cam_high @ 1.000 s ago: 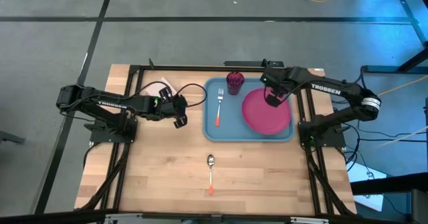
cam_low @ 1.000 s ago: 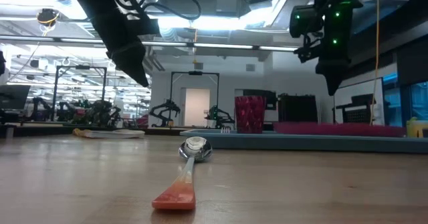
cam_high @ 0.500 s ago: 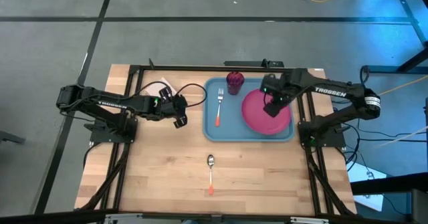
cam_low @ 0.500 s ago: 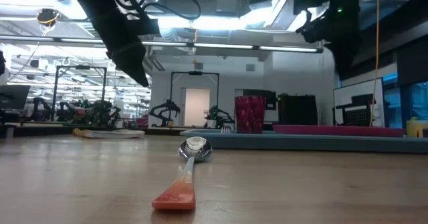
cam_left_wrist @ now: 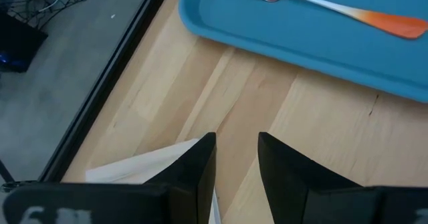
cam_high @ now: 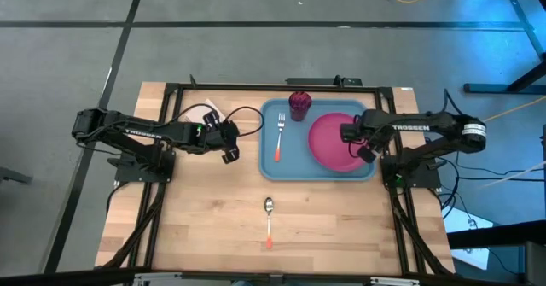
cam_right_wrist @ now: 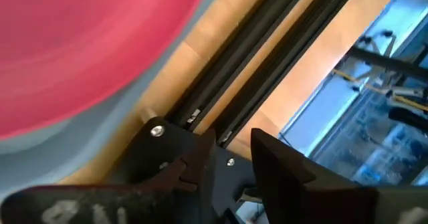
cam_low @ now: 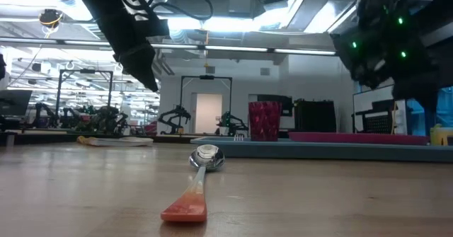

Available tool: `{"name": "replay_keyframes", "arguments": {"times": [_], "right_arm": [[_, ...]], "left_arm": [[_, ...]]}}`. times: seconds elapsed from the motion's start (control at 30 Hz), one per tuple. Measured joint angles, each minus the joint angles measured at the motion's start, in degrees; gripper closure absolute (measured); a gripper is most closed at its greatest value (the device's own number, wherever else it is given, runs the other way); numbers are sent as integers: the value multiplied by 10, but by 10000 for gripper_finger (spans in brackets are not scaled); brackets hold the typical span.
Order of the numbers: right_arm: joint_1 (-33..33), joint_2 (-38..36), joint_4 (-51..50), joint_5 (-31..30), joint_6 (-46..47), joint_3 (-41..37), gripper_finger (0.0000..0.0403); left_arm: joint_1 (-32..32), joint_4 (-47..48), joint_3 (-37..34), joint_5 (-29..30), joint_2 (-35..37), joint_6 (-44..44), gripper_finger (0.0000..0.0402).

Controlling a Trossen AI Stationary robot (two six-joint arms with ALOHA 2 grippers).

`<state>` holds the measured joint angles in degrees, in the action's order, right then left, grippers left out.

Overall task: Pick and place plate/cup/fork/spoon on tray
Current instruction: Put the pink plate on the blue tray to the bottom right of the red cup

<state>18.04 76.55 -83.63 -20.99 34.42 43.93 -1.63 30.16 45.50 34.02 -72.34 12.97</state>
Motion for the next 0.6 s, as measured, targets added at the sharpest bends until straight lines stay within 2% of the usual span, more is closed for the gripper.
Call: {"name": "replay_keyframes", "arguments": {"times": [0.17, 0.27, 0.4, 0.6], "right_arm": [[38, -8, 63, -18, -14, -36, 320], [68, -20, 121, 5, -51, -44, 348], [103, -21, 125, 14, -60, -45, 391], [124, -20, 140, 33, -76, -45, 396]], "left_arm": [[0, -4, 0, 0, 0, 0, 298], [0, -7, 0, 0, 0, 0, 298], [0, -8, 0, 0, 0, 0, 298], [0, -8, 0, 0, 0, 0, 298]]}}
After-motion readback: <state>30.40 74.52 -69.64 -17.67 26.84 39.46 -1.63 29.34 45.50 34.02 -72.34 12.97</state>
